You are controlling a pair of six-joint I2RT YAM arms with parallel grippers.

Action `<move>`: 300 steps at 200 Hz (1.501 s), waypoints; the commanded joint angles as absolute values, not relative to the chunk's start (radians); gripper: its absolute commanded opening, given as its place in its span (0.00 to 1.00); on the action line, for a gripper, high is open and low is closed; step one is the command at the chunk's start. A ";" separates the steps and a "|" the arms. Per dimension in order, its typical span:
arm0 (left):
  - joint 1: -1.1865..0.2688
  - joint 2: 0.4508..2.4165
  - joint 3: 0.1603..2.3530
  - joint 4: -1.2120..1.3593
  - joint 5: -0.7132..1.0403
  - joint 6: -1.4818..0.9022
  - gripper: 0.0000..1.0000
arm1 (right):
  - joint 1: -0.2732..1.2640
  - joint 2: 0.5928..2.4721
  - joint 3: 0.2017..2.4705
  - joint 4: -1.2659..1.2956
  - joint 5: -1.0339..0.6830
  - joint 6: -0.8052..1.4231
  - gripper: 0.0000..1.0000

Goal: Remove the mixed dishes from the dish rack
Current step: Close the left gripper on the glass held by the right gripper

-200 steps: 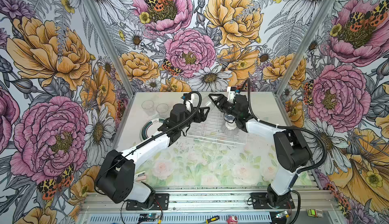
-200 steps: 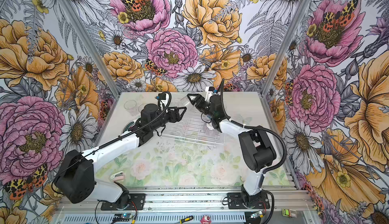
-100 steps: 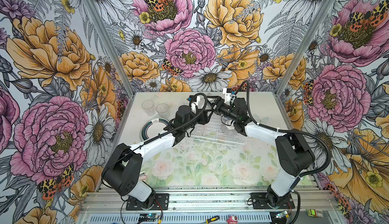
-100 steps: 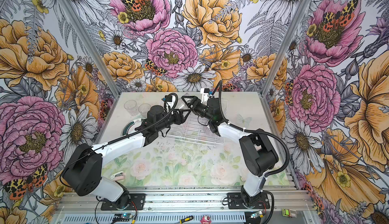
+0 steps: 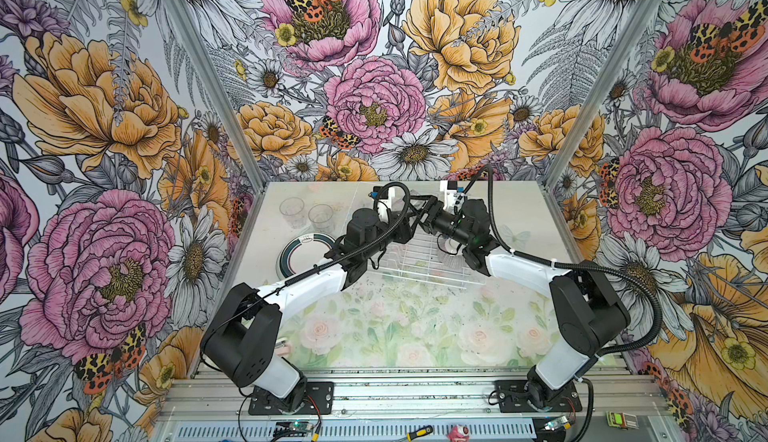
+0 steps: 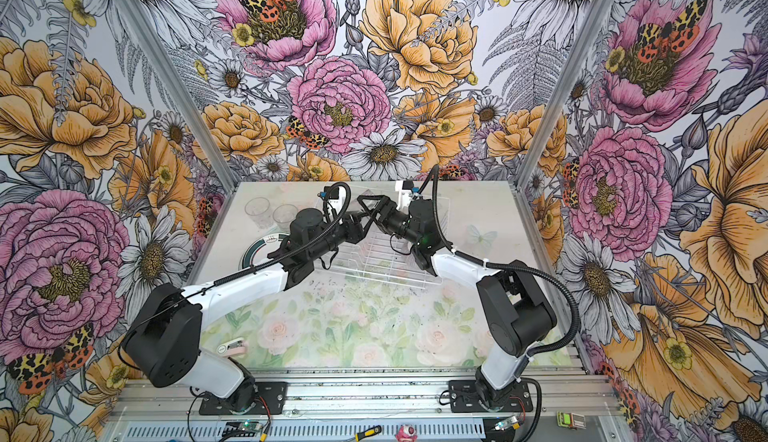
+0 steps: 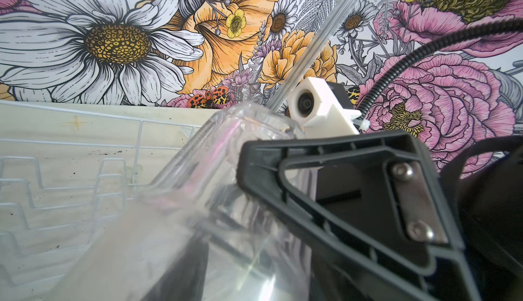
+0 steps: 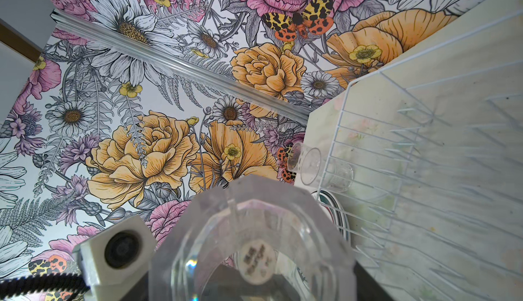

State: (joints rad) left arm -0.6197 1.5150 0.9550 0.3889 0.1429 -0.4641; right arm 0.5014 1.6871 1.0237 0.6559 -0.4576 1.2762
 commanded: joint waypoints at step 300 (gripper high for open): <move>-0.615 1.454 0.891 0.465 0.089 -0.460 0.00 | 0.525 1.696 1.071 0.785 -0.439 1.338 0.82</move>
State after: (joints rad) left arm -0.6231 1.4715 0.9150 0.4992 0.1036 -0.4503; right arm 0.5205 1.6966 1.0325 0.7002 -0.4423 1.3788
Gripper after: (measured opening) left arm 0.100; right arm 0.819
